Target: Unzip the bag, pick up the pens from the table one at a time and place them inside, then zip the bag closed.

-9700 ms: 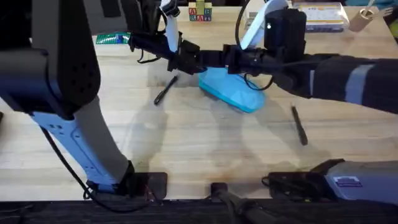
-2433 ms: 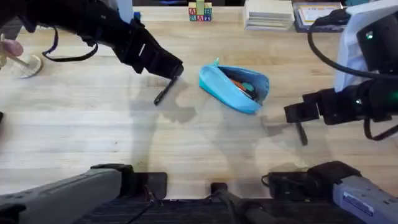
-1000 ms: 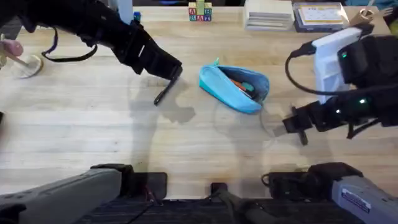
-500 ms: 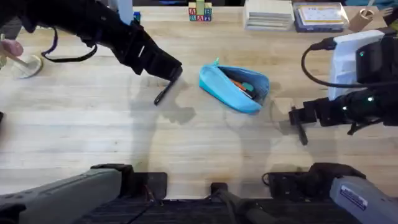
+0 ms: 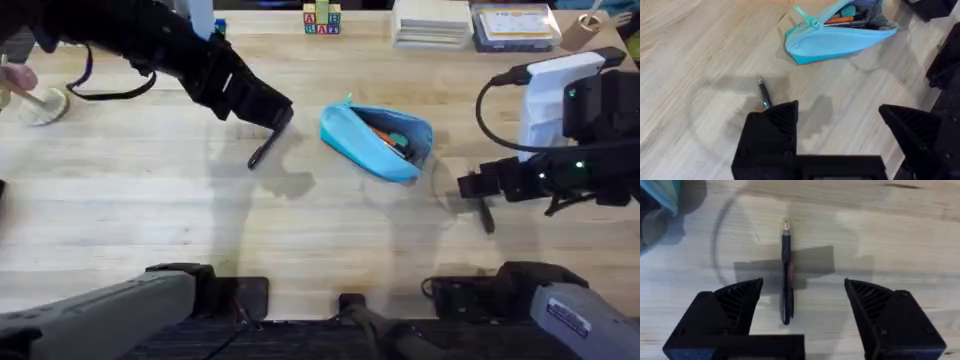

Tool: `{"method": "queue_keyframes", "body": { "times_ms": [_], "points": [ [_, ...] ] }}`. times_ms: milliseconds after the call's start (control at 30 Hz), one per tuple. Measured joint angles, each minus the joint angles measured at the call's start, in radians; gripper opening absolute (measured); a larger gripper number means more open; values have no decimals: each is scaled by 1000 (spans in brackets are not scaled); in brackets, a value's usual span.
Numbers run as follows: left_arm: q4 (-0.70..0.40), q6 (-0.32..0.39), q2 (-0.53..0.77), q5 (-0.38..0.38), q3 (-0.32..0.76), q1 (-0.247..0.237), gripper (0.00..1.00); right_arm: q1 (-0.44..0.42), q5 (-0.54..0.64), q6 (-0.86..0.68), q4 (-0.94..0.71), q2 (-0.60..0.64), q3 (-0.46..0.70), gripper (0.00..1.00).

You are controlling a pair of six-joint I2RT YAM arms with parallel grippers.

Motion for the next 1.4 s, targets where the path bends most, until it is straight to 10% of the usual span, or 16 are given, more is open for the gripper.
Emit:
{"method": "queue_keyframes", "body": {
  "times_ms": [1400],
  "points": [
    [0,0,0,0,0,0,993,58,-41,-38,198,41,-67,995]
  ]
}}
